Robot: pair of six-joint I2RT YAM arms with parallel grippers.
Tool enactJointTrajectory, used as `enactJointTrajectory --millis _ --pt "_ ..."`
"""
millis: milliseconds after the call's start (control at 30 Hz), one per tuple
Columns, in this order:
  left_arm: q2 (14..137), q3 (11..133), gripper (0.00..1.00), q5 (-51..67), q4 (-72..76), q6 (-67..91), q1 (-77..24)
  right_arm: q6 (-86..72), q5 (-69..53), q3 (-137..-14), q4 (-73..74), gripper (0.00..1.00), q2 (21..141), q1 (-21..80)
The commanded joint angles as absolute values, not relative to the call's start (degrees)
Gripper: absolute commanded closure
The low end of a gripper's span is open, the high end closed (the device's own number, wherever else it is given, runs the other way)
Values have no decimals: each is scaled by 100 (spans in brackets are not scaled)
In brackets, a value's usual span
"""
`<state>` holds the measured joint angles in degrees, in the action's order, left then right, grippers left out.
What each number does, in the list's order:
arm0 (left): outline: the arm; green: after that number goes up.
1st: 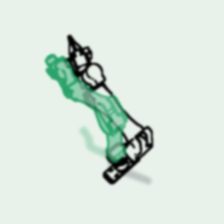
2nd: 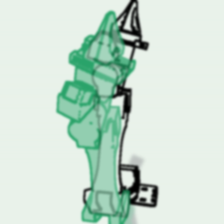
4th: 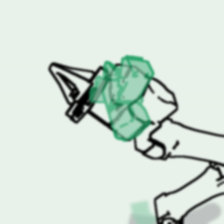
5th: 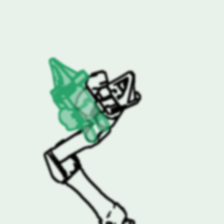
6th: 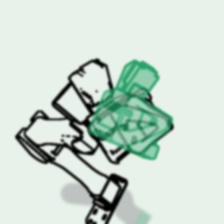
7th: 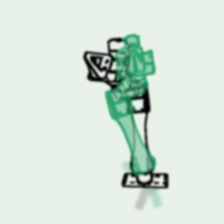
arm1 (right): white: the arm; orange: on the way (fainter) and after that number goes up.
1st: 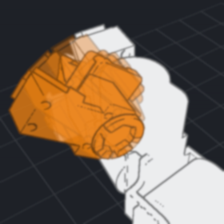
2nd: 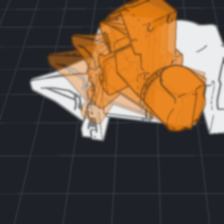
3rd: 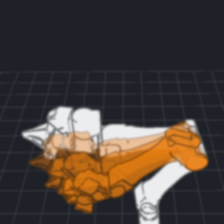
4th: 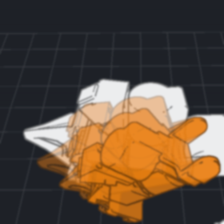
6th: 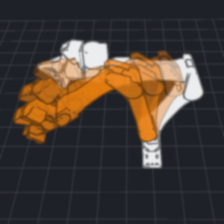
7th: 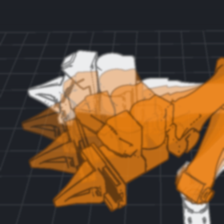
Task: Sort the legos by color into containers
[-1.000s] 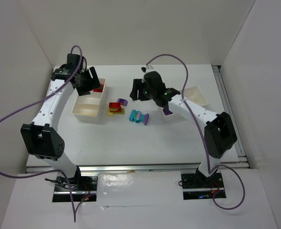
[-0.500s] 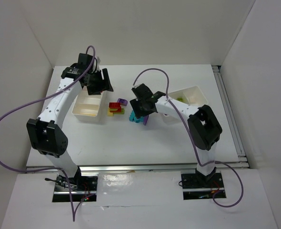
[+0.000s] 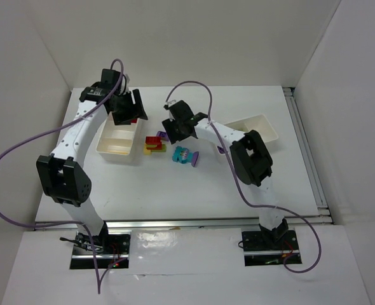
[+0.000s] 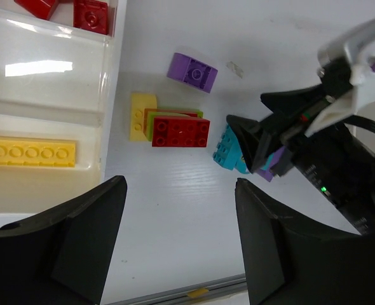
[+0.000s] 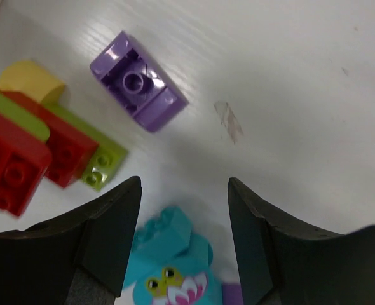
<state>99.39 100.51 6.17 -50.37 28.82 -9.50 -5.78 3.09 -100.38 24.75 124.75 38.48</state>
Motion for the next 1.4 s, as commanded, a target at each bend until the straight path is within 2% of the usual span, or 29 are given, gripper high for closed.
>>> enactJointTrajectory --millis 0,367,500,533,567,633,667,700,800,833,900,1033,1200,1367 --pt "9914 10257 20 589 -5071 2927 -870 -273 53 -10617 2163 36 12919 3841" --pt "10020 10204 20 642 -5071 2874 -765 -167 -26 -11733 1899 24 14053 3841" --pt "10020 10204 20 694 -5071 2821 -765 -167 35 -12206 1898 24 14483 3841" --pt "10020 10204 20 694 -5071 2821 -765 -167 35 -12260 1968 28 14484 3841" --pt "10072 10204 20 694 -5071 2821 -765 -115 35 -12261 1969 36 14484 3841" --pt "10072 10204 20 694 -5071 2821 -712 -114 35 -12025 1769 47 14389 3894" --pt "10072 10204 20 694 -5071 2821 -712 -114 96 -11902 1662 59 14301 3894" --pt "10072 10204 20 694 -5071 2821 -712 -175 97 -11779 1557 65 14126 3946" --pt "10125 10204 20 799 -5071 2821 -712 -333 246 -11689 1477 73 13931 3946" --pt "10125 10204 20 800 -5071 2821 -712 -334 420 -11689 1477 79 13757 3946" --pt "10125 10204 20 853 -5071 2821 -712 -587 510 -11567 1538 81 13475 3946" --pt "9967 10055 17 712 -4905 2821 -765 -791 518 -10338 924 81 12008 3683" --pt "9905 9932 17 896 -4843 2769 -817 -1107 888 -9556 1371 81 10953 3349" --pt "9958 9870 17 1001 -4843 2769 -870 -1572 1641 -7940 1335 81 9460 3060"
